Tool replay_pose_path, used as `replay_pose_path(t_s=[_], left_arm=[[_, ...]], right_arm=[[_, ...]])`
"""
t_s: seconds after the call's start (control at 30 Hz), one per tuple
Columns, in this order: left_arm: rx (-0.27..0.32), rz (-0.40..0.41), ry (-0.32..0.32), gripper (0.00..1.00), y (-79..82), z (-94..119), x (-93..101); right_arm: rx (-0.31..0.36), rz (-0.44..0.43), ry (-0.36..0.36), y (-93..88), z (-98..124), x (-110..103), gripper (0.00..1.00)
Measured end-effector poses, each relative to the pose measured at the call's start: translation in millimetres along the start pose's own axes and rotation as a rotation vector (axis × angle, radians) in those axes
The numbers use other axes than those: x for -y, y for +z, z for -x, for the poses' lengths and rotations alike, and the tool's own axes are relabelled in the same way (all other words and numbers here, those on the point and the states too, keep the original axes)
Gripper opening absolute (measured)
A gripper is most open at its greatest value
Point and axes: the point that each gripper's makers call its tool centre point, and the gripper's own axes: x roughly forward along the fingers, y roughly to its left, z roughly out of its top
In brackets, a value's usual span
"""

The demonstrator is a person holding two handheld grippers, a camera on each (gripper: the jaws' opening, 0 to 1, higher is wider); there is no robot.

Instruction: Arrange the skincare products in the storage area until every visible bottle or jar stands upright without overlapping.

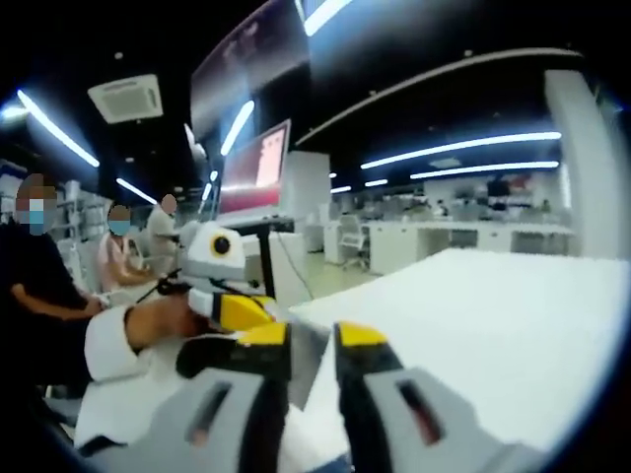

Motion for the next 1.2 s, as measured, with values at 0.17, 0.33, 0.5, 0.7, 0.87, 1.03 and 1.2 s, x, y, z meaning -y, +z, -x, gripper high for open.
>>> replay_pose_path(t_s=[0.17, 0.33, 0.5, 0.7, 0.87, 1.03, 1.2], left_arm=[[0.006, 0.001, -0.015, 0.0, 0.2, -0.3, 4.2], [0.009, 0.003, -0.027, 0.0, 2.0, -0.2, 3.6], [0.014, 0.006, -0.028, 0.0, 3.3, 1.0, 3.2], [0.014, 0.004, -0.023, 0.0, 3.1, 0.8, 3.8], [0.012, 0.009, -0.019, 0.0, 6.0, 2.9, -3.8], [0.005, 0.006, -0.016, 0.0, 7.4, 3.7, -7.7], [-0.005, 0.007, -0.012, 0.0, 4.8, 3.0, -7.3]], right_arm=[[-0.023, -0.002, 0.022, -5.3, -0.5, -5.8, 0.19], [-0.008, -0.004, 0.029, -2.6, 2.3, -12.2, 0.18], [-0.001, -0.003, 0.03, -1.0, 3.1, -13.8, 0.14], [0.002, 0.004, 0.029, 0.1, 4.8, -15.7, 0.07], [-0.004, 0.02, 0.032, 1.0, 5.4, -16.0, 0.02], [-0.009, 0.022, 0.029, 1.2, 5.1, -12.9, 0.01], [-0.026, 0.034, 0.028, -1.1, 4.8, -13.7, 0.01]])
